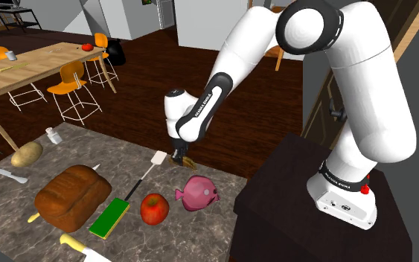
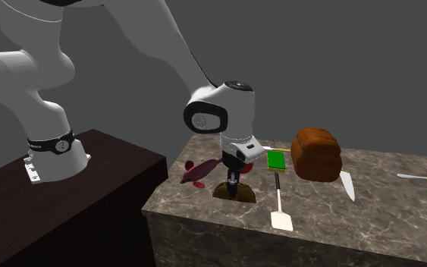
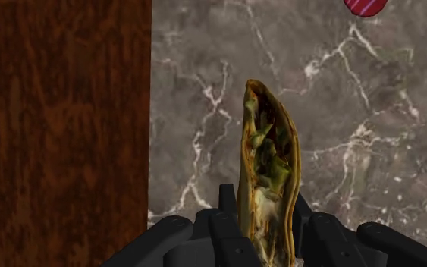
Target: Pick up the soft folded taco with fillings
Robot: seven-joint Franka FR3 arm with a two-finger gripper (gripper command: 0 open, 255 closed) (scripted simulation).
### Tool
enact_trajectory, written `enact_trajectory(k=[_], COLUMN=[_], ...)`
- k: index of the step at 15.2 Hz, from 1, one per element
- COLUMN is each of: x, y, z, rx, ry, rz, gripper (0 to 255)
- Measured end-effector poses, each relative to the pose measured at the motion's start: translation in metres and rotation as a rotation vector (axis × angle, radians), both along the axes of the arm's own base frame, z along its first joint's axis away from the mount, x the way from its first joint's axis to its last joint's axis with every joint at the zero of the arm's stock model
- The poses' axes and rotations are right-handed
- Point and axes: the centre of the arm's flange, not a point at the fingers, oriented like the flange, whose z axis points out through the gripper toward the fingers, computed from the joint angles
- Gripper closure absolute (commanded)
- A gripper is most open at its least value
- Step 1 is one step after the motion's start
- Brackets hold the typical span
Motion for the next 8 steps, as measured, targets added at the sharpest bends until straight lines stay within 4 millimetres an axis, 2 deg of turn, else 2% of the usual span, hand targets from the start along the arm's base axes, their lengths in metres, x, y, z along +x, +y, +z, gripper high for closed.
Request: enact_trajectory(k=[8], x=[0.000], y=[-0.001], z=[0.039], rx=[0.000], ry=[0.000], rz=[0.000], gripper=[255])
